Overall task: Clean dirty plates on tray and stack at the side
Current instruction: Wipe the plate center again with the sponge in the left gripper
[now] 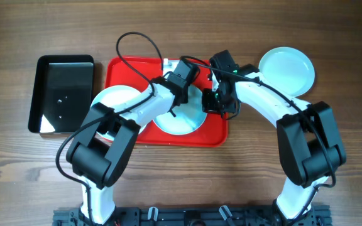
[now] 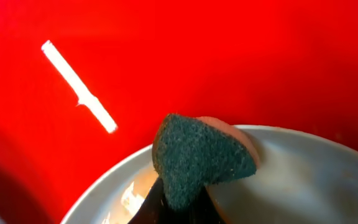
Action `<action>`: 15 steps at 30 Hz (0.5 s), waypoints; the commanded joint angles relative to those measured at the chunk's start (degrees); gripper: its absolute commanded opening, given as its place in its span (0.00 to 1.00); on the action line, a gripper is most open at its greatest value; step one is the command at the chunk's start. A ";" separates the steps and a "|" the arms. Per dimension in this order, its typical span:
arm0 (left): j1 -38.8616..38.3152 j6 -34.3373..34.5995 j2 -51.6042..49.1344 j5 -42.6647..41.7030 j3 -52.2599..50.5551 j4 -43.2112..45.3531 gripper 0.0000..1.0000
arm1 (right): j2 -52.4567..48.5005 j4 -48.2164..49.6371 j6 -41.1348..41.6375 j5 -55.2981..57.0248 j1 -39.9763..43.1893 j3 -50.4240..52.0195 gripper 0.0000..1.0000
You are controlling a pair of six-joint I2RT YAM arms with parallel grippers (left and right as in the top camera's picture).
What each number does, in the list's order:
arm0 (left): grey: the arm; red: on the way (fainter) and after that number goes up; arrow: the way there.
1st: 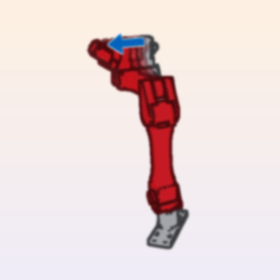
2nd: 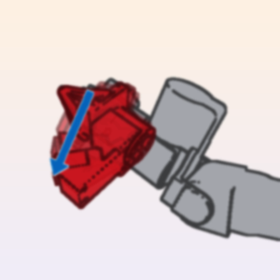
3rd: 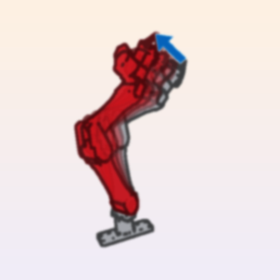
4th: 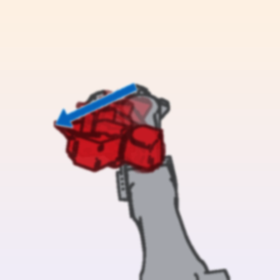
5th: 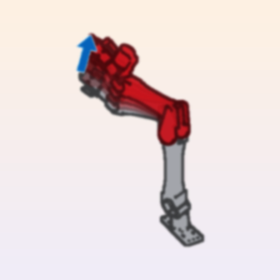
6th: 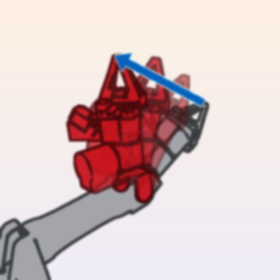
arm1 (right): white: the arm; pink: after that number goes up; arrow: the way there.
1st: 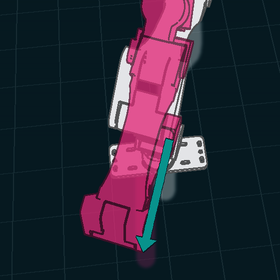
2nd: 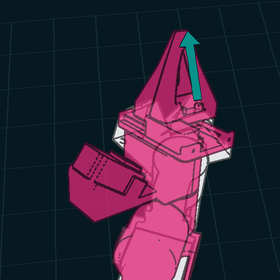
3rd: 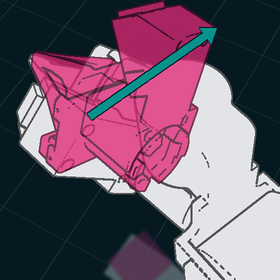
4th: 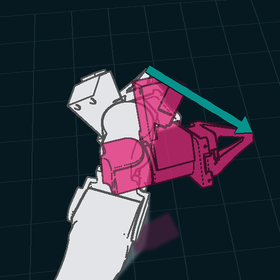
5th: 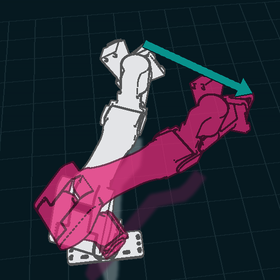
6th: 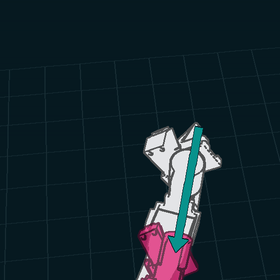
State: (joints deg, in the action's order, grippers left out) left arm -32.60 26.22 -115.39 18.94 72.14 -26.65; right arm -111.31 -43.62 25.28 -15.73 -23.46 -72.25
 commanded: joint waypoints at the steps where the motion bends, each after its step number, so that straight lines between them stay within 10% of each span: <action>1: 5.22 1.68 -3.56 2.80 -2.82 -4.15 0.04 | 0.09 -1.88 -0.37 2.89 0.44 0.66 0.04; 12: 3.87 -1.75 6.05 -5.77 -2.21 -4.55 0.04 | 0.09 -0.59 1.90 5.40 0.61 0.66 0.05; 15: 2.45 -3.48 8.70 -9.75 -2.21 -4.72 0.04 | 0.09 -0.04 1.68 3.04 0.72 0.63 0.74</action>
State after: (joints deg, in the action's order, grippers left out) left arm -29.63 25.67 -111.28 13.69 70.52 -31.31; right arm -111.31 -43.70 26.76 -14.31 -23.53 -72.42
